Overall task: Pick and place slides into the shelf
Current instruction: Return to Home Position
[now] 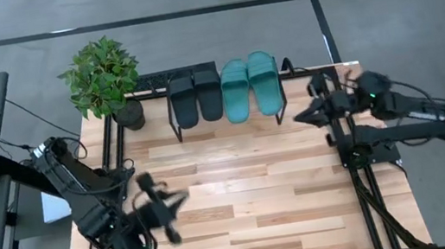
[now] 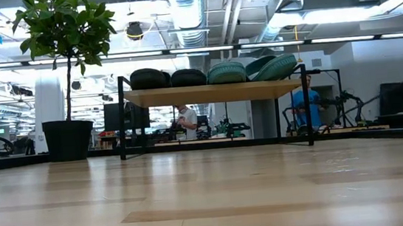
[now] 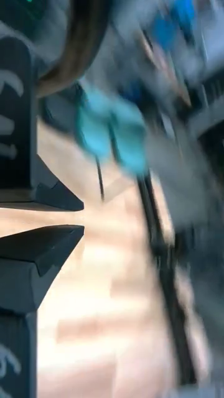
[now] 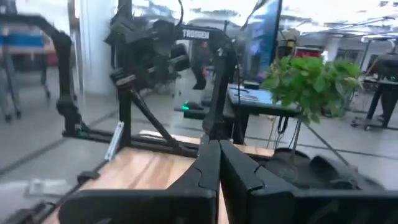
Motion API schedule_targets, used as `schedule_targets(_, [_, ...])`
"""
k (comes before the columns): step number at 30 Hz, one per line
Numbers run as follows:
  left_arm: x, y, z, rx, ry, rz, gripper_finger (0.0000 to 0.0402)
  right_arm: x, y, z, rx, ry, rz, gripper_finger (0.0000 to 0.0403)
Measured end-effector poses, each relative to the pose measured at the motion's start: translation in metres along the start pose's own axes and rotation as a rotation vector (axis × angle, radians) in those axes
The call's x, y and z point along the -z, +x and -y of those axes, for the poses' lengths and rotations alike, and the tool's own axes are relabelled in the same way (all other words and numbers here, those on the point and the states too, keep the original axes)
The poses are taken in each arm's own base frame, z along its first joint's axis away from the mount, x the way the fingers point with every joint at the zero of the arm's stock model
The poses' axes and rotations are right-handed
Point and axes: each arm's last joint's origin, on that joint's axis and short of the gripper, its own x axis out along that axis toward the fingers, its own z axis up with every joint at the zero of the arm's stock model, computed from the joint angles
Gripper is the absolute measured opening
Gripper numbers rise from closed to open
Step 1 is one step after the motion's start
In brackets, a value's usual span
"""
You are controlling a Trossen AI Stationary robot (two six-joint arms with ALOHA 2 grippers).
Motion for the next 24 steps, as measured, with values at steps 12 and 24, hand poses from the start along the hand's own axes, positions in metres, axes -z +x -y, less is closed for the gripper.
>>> schedule_targets(12, [-0.045, 0.002, 0.008, 0.784, 0.237, 0.257, 0.0036, 0.078, -0.055, -0.037, -0.008, 0.192, 0.145, 0.0000])
schedule_targets(24, [0.054, 0.059, -0.083, 0.999, 0.112, 0.389, 0.0036, 0.117, -0.046, -0.042, -0.051, 0.362, -0.003, 0.0000])
